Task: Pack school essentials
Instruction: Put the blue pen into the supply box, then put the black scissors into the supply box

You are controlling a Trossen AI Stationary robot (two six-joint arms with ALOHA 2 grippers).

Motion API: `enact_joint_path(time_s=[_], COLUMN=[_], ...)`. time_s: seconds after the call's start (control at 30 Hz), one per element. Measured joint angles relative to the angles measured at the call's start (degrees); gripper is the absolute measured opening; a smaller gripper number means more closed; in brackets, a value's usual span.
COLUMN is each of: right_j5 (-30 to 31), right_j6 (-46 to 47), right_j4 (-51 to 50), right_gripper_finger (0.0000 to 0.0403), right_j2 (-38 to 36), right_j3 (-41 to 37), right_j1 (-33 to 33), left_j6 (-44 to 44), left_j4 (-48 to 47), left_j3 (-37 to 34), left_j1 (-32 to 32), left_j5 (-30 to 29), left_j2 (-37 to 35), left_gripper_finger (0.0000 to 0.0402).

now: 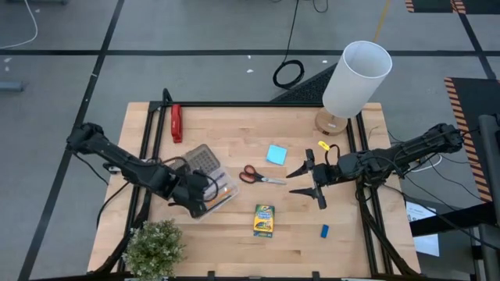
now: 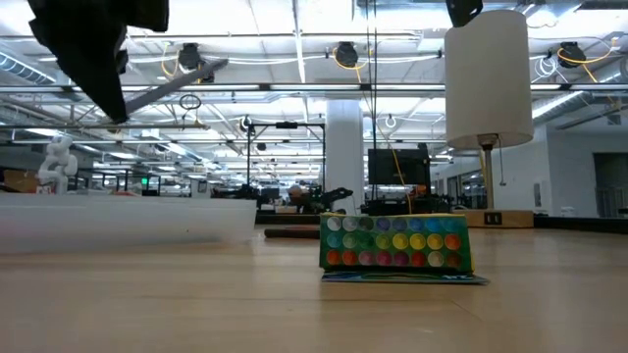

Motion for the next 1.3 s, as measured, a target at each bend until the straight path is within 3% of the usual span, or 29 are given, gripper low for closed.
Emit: enact_joint_path(time_s=[0.53, 0.9, 1.3], right_j5=[0.0, 0.0, -0.1], right_j6=[0.0, 0.0, 0.0], right_j4=[-0.5, -0.5, -0.5], right_gripper_finger=[0.021, 0.021, 0.021], right_j2=[0.0, 0.0, 0.0], right_j3=[0.0, 0.0, 0.0], right_j1=[0.0, 0.0, 0.0], left_j6=[-4.3, -6.4, -8.0], left_j4=[0.8, 1.2, 1.9], left_j3=[0.0, 0.0, 0.0], left_j1=[-0.1, -0.7, -2.3], left_j5=[12.2, 12.8, 11.2], left_j2=[13.1, 13.8, 13.8], left_gripper_finger=[0.0051, 0.0053, 0.0087])
